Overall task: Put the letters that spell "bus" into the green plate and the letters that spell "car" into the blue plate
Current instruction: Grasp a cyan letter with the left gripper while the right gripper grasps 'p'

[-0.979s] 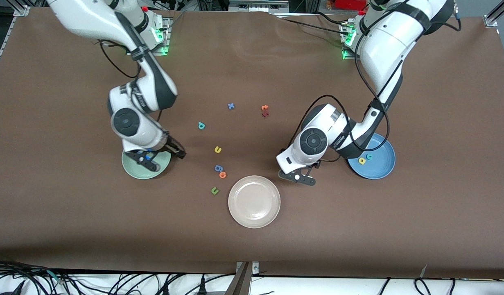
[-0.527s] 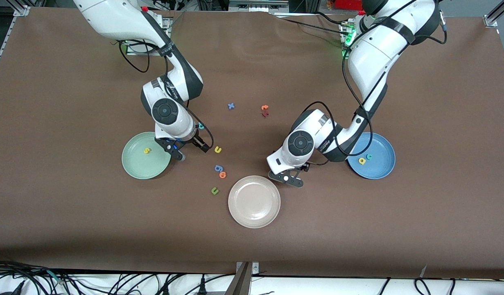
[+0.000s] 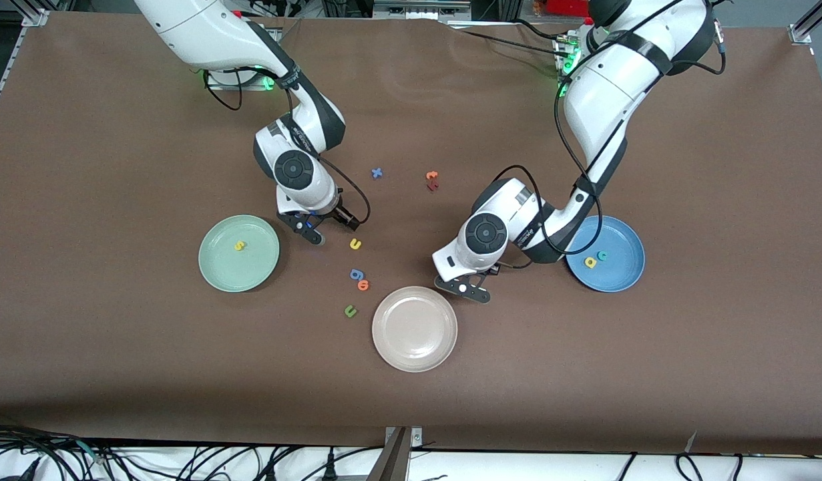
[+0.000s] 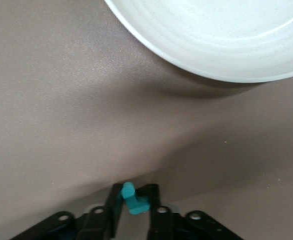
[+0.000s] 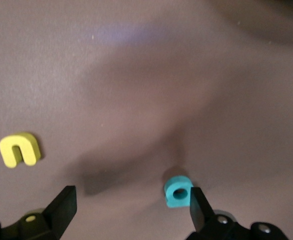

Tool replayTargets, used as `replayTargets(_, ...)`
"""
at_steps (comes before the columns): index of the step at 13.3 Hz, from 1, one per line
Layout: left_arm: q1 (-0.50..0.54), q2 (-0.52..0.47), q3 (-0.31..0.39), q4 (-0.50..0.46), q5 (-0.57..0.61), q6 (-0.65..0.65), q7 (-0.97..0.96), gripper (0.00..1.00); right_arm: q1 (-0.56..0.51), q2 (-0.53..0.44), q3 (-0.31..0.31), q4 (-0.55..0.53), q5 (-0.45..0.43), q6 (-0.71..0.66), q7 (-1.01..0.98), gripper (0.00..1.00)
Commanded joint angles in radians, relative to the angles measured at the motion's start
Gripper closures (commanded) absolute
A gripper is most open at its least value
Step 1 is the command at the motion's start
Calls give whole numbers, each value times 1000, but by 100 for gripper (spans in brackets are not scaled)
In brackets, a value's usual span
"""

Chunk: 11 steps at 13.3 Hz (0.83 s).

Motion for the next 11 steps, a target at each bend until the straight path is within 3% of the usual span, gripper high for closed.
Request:
replayTargets(1,-9,-7,5,-2,-20,-6,22,100,-9,-48,8,-75,-5,15,1,1)
replayTargets(5,8,-65,1,19,-18,-145,40,100,-28,-53,7,-95,-6,18,-2,1)
replayTargets(7,49,-105,0,28,-21,-218,164,100,-28,-53,7,-96,-8,19,-3,3)
replayTargets(11,178,-126,3,11,-17,-293,445,100,-28,-53,7,-122,-9,59,-28,44)
